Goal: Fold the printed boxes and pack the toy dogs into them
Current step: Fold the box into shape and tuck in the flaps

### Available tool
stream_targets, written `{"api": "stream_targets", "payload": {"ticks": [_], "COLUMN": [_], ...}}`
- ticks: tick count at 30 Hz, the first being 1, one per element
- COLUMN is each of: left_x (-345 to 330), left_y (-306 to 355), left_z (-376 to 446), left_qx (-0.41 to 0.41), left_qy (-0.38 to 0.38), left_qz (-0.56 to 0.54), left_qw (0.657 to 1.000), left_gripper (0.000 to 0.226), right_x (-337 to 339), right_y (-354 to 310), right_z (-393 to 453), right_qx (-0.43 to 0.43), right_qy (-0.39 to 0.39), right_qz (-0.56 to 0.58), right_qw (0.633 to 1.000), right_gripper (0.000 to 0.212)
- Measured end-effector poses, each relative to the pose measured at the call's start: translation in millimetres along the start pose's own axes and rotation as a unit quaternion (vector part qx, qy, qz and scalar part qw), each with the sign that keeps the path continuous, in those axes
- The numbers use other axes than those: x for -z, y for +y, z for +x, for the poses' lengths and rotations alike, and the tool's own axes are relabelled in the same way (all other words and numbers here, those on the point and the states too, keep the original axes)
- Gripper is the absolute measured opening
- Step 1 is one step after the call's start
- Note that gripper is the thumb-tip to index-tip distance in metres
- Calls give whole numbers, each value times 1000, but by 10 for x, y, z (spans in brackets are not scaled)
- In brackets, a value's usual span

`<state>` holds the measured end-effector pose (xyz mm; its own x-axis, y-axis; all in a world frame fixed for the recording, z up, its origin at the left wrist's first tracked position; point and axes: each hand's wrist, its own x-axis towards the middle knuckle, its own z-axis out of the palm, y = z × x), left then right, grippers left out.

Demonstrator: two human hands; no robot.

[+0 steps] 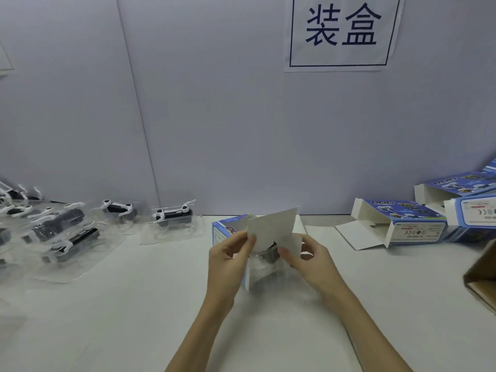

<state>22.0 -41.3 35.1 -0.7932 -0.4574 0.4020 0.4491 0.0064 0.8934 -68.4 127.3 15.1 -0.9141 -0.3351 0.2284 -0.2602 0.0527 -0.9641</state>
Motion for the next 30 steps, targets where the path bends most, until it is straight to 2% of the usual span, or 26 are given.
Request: {"api": "stream_targets", "payload": {"ticks": [3, 5, 7, 10, 11, 12, 15, 18, 19, 24, 27, 30], "left_x": [-139, -162, -147, -61, -20, 20, 107, 80, 59, 28, -5, -19], "left_y": [41, 96, 145, 81, 39, -2, -55, -2, 25, 103, 139, 127], "left_z": [-66, -90, -96, -74, -57, -40, 14, 54, 53, 9, -25, -36], "left_qx": [-15, -65, -148, -261, -274, -272, -227, -230, -225, -136, -104, -66], "left_qy": [-22, -27, -51, -123, -143, -155, -111, -45, -36, -17, -21, -47], "left_qz": [39, 74, 158, 340, 370, 376, 284, 189, 154, 62, 19, -6], "left_qw": [999, 995, 975, 895, 876, 872, 925, 954, 962, 989, 994, 997], "left_gripper": [18, 20, 28, 92, 106, 111, 99, 84, 79, 50, 48, 52], "right_x": [-106, -96, -76, -43, -22, 3, 62, 25, -11, -185, -215, -219], "right_y": [69, 54, 8, -99, -138, -169, -269, -404, -446, -487, -453, -432], "right_z": [41, 67, 92, 95, 83, 69, 17, -53, -82, -182, -193, -199], "right_qx": [16, 35, 60, 85, 87, 87, 103, 142, 153, 201, 198, 193], "right_qy": [135, 167, 199, 247, 257, 263, 260, 246, 228, 115, 81, 56], "right_qz": [12, 17, -4, -11, -8, -6, 4, 63, 72, 5, 5, 36], "right_qw": [991, 985, 978, 965, 962, 961, 960, 957, 959, 973, 977, 979], "right_gripper": [32, 35, 37, 47, 48, 48, 46, 18, 16, 50, 59, 55]}}
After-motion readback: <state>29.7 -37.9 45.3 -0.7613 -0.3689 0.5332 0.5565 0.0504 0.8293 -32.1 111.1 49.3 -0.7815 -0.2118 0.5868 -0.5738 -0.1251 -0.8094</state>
